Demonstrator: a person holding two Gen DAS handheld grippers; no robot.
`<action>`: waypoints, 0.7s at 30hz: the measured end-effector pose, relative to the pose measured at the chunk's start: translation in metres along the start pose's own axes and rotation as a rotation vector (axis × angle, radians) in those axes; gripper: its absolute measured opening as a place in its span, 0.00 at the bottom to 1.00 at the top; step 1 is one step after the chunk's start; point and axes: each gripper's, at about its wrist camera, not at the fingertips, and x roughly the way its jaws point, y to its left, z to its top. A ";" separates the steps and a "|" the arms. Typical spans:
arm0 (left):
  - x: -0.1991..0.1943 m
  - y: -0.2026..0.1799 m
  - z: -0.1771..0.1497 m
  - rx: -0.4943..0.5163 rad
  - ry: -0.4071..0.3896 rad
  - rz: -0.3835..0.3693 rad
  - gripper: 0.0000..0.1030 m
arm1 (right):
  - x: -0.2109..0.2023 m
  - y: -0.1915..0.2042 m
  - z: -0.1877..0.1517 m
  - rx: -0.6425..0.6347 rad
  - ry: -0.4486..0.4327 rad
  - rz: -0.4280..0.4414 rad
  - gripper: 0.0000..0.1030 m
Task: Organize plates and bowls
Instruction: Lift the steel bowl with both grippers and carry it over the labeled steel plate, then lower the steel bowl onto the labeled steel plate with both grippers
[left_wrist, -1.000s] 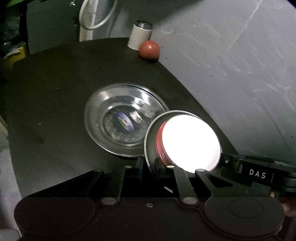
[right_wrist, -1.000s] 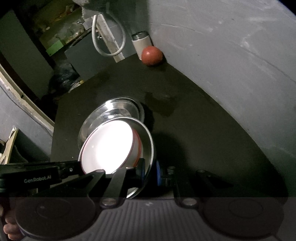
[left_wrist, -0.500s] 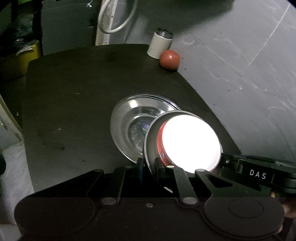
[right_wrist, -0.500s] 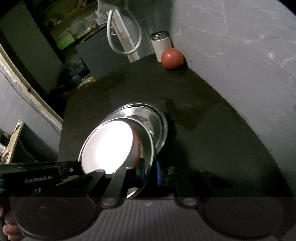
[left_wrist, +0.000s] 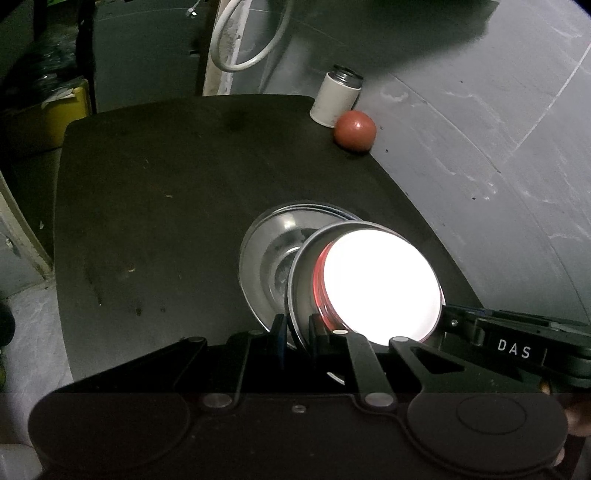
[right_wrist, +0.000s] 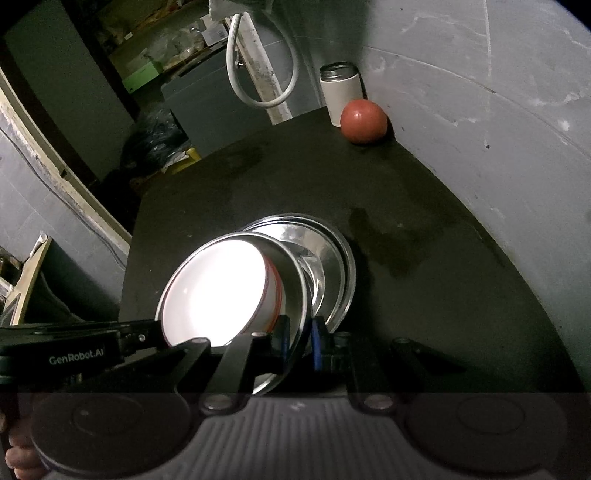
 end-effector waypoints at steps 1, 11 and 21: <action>0.001 0.000 0.001 -0.002 0.000 0.001 0.12 | 0.001 0.000 0.001 -0.001 0.001 0.000 0.14; 0.011 0.004 0.011 -0.010 0.000 0.008 0.12 | 0.006 0.001 0.009 -0.008 0.004 0.000 0.14; 0.020 0.010 0.016 -0.017 0.007 0.020 0.12 | 0.015 0.003 0.012 -0.017 0.015 0.001 0.14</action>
